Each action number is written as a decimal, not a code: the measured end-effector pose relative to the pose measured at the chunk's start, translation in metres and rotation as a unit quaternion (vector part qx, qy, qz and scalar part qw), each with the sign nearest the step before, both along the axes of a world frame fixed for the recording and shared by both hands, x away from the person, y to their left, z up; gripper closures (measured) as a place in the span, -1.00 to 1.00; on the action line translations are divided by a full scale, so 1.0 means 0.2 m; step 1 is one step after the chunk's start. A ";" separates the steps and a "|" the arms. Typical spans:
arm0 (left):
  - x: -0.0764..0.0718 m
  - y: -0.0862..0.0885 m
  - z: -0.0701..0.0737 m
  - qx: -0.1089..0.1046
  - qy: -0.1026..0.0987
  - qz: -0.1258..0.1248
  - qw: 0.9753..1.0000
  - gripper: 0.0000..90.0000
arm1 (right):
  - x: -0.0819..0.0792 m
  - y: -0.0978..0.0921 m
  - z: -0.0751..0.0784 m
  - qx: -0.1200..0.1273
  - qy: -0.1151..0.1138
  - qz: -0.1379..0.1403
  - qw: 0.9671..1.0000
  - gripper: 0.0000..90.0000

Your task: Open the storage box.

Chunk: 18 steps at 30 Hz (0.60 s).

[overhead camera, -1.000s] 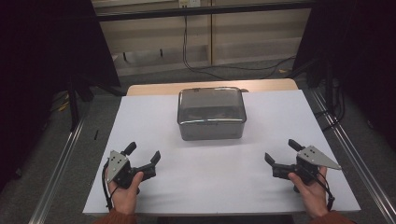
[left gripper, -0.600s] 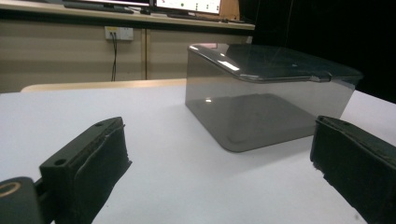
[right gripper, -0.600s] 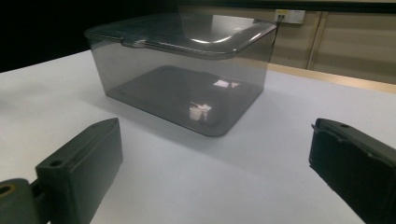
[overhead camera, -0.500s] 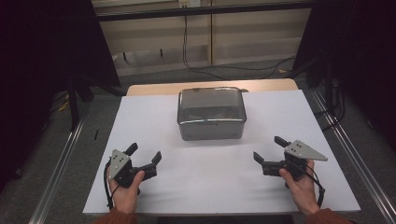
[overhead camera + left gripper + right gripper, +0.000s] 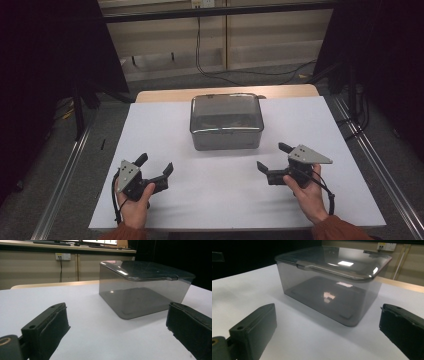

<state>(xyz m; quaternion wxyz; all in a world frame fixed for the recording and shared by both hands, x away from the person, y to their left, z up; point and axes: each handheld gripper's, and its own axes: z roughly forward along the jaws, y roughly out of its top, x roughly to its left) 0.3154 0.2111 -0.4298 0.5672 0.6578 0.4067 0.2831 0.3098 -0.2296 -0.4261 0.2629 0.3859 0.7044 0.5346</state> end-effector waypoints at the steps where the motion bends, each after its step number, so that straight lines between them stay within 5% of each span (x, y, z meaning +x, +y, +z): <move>1: 0.00 0.00 0.00 0.000 -0.001 0.001 1.000 -0.92 | 0.01 0.01 0.00 0.002 -0.004 0.003 1.000 -0.99; 12: 0.00 -0.01 0.00 0.009 0.000 -0.004 1.000 -0.92 | 0.07 0.13 0.04 -0.041 -0.032 0.012 0.999 -0.98; 18: 0.00 -0.01 0.00 0.014 0.002 -0.004 1.000 -0.92 | 0.09 0.16 0.08 -0.079 -0.063 0.013 0.995 -0.99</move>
